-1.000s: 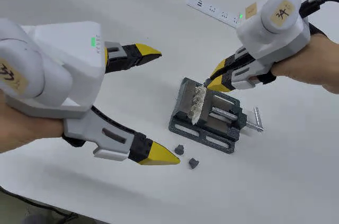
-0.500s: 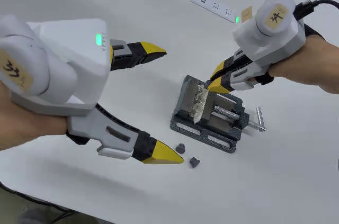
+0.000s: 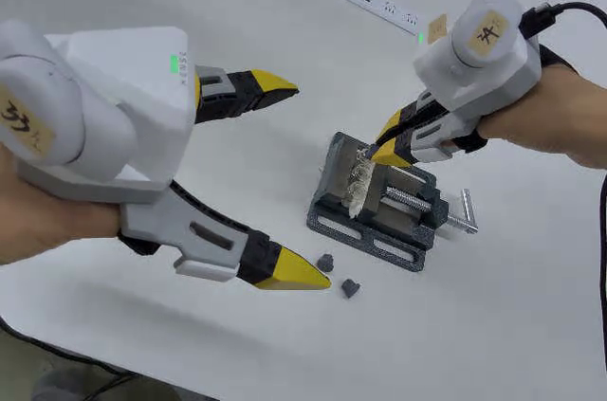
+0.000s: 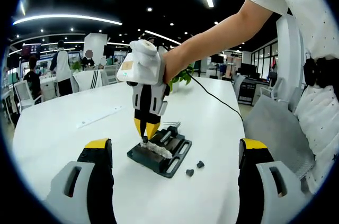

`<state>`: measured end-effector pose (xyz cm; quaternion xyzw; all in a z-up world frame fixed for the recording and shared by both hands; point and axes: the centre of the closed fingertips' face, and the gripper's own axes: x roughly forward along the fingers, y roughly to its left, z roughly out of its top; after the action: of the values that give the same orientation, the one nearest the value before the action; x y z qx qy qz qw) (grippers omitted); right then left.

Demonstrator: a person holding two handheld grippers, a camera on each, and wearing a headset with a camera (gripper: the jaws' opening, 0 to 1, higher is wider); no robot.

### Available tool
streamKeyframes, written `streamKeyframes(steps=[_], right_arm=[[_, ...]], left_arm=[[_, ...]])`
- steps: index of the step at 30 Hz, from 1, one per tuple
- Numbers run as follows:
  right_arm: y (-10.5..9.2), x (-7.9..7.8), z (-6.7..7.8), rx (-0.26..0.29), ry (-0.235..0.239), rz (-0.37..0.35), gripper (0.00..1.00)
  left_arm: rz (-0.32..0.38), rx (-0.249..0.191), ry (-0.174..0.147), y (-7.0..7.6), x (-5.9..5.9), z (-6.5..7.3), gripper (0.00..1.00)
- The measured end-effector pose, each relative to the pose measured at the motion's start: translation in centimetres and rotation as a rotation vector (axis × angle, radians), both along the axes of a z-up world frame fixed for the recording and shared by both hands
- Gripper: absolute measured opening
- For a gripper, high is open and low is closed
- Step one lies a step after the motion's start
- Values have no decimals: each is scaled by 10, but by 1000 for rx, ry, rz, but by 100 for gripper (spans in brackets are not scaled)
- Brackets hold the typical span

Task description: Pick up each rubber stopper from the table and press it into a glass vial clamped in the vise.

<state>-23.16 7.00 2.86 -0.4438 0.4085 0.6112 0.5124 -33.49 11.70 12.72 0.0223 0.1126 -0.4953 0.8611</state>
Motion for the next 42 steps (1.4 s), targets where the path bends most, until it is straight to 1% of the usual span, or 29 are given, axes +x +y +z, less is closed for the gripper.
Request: streamKeyframes(steps=[4,14,18,21,25,27,31,33,36,39,42], right_arm=[[0,0,-1,-3,-6,3,5],[1,-2,-2,-27,-45,9,4],[1,0,-3,-44,-42,-9,4],[1,0,-3,-56,-42,-4,4],[3,0,-4,-82,-50,6,4],[3,-1,-3,-95,-52,1,3],[3,0,-6,-130,-69,1,3],[2,-1,-5,-143,-86,27,4],[1,0,-4,-134,-97,42,5],[-1,0,-4,-113,-88,35,6],[0,1,-4,-105,-82,38,6]], left_arm=[[-1,-4,0,-1,0,0,99],[0,-10,1,-2,0,0,99],[4,-14,3,-1,1,1,99],[2,-18,2,-2,0,1,99],[3,-22,3,-3,1,1,99],[1,-25,1,-4,1,2,99],[-3,-25,0,-6,2,2,99],[-4,-28,-3,-7,2,4,99],[-8,-27,-4,-8,2,5,99],[-10,-25,-3,-8,2,5,98],[-7,-24,-2,-6,2,4,98]])
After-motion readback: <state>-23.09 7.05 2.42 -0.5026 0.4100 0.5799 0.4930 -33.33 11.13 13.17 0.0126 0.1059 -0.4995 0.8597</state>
